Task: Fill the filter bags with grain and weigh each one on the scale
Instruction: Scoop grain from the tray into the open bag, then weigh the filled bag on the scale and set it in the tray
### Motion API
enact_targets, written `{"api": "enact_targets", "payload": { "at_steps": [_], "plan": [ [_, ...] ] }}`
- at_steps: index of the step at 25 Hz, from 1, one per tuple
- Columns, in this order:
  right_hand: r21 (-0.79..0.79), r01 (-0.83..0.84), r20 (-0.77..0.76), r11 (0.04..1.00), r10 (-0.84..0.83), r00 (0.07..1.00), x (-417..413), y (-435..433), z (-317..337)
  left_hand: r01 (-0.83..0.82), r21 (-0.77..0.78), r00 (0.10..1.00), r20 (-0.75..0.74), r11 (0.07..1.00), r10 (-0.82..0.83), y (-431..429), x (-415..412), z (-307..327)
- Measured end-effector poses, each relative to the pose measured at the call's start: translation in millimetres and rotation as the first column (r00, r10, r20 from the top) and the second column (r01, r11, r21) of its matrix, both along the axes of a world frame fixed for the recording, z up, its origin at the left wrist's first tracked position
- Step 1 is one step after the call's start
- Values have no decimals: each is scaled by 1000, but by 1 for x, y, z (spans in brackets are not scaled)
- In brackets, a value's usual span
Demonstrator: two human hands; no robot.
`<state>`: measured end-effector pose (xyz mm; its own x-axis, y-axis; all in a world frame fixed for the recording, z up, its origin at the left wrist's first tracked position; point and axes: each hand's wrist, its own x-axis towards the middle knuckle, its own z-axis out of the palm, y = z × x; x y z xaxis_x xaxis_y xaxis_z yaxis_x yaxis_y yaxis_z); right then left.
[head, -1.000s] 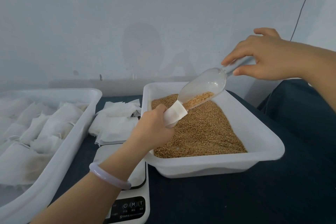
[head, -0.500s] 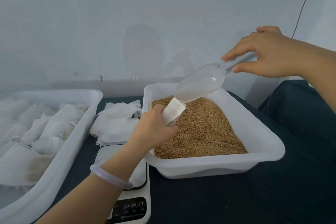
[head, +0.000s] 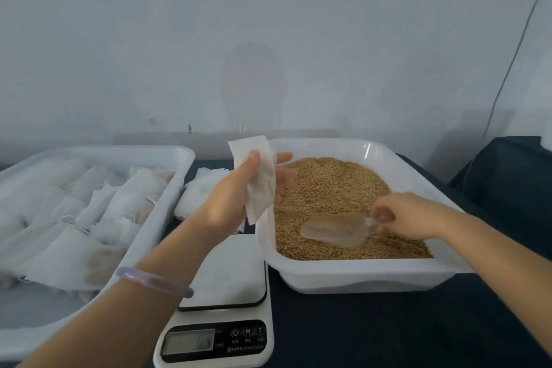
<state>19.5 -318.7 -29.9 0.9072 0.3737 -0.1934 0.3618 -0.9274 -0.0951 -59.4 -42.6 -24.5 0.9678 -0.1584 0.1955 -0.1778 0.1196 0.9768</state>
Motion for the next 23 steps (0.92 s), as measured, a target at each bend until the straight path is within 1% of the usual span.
{"api": "enact_targets", "payload": {
  "at_steps": [1,2,3,4,5,6,7,8,9,10,11,12,13,14,15,16,18,20,23],
  "plan": [
    [20,-13,38,1000,12,999,-2,8,1,70,-31,997,-16,997,-71,9,-3,3],
    [132,-37,77,991,27,997,-7,20,6,130,-41,991,-24,991,-131,17,-7,5],
    [324,-74,80,943,51,995,-14,35,13,155,-12,988,-15,988,-156,24,-11,7],
    [548,-111,28,829,115,993,-26,53,23,159,29,987,1,987,-159,29,-14,8],
    [730,-130,-47,671,239,970,-39,73,31,151,49,988,12,987,-152,32,-17,9],
    [839,-132,-92,528,377,922,-50,95,35,150,31,989,7,988,-150,34,-19,9],
    [891,-121,-109,438,464,879,-57,114,34,163,15,987,0,986,-163,37,-20,7],
    [918,-100,-117,383,503,857,-61,132,31,188,1,982,0,982,-188,39,-22,6],
    [933,-69,-129,352,510,850,-63,147,29,209,-1,978,1,978,-209,43,-25,7],
    [939,-40,-146,342,501,853,-64,159,27,224,-13,975,-2,974,-224,47,-27,8],
    [941,-19,-159,339,489,857,-64,169,25,218,-12,976,-7,976,-218,54,-30,7],
    [938,-17,-159,347,472,867,-63,176,23,186,25,983,-8,982,-185,61,-33,8],
    [925,-46,-136,377,441,887,-62,179,22,113,129,994,-3,985,-113,67,-36,10],
    [900,-96,-96,425,407,908,-60,181,20,23,280,1000,12,960,-27,74,-38,11],
    [860,-161,-43,484,383,923,-59,182,18,-66,446,998,35,893,57,80,-39,10],
    [802,-234,14,550,375,927,-58,183,15,-128,585,991,50,801,122,86,-40,8],
    [643,-354,100,679,384,918,-57,187,8,-138,755,984,31,641,175,90,-40,2],
    [510,-393,129,765,384,914,-57,190,2,-109,856,987,32,506,159,88,-40,-2],
    [374,-426,129,824,409,903,-58,193,-2,-94,929,990,48,358,134,84,-37,-4]
  ]
}}
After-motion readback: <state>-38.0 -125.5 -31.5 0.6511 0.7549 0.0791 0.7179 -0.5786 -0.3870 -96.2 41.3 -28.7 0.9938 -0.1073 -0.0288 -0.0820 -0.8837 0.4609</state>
